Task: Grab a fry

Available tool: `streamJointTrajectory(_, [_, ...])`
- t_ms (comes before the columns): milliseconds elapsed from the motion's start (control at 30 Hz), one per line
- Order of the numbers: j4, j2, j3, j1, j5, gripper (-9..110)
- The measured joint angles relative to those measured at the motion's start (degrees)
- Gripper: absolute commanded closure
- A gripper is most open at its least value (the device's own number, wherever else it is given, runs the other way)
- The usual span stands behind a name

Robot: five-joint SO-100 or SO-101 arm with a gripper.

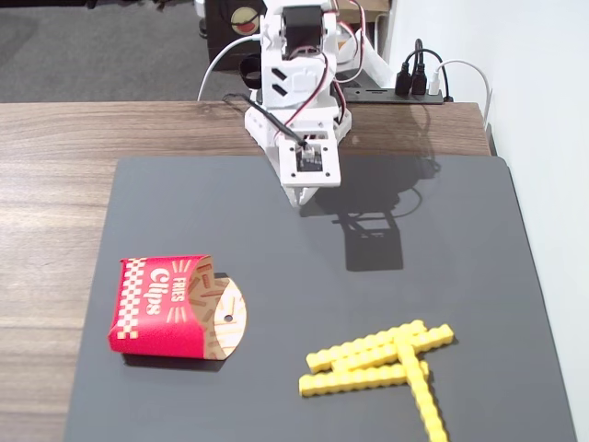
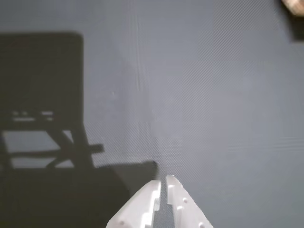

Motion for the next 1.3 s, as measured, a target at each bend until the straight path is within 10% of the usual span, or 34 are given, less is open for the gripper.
streamJointTrajectory(1300, [5.01,-81.30,-79.80,-10.90,8.70,100])
